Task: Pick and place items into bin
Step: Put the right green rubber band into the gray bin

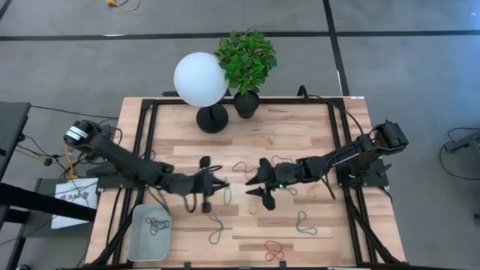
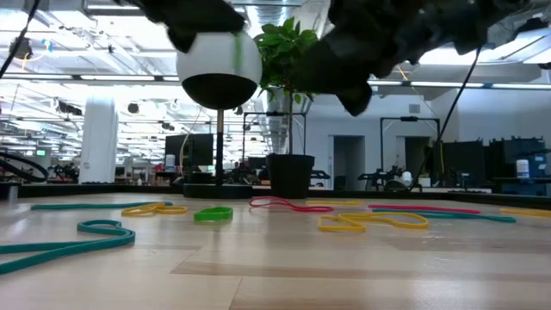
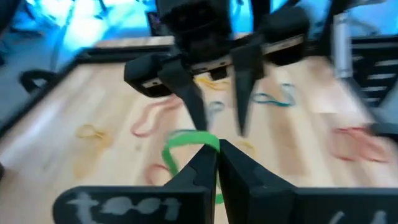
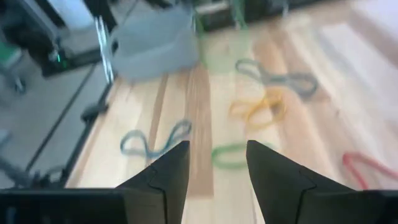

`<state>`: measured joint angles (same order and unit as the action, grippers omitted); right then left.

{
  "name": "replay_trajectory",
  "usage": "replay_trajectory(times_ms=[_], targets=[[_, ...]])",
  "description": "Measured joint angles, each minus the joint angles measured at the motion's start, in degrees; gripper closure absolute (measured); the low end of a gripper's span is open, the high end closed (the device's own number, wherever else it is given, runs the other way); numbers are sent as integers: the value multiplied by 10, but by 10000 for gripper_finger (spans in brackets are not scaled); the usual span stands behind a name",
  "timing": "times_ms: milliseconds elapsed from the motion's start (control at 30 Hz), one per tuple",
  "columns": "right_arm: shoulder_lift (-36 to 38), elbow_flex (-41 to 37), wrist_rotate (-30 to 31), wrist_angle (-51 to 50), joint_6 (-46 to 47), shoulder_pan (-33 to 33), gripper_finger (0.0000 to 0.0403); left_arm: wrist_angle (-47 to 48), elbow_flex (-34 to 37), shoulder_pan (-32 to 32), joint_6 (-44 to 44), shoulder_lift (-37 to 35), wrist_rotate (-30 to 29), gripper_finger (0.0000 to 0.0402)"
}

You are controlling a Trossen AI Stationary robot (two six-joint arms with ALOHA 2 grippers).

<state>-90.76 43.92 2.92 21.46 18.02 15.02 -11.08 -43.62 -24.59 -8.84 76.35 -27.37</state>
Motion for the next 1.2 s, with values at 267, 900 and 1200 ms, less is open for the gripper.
replay_trajectory(times_ms=[267, 900, 1200], targets=[[0, 0, 0, -30, 0, 20, 265, 282, 0, -119, -237, -152, 110, 401], [0, 0, 1, -29, 0, 27, 277, 506, 0, -326, -802, -53, 239, 401], [0, 0, 1, -30, 0, 27, 278, 513, -1, -328, -783, 99, 348, 401]])
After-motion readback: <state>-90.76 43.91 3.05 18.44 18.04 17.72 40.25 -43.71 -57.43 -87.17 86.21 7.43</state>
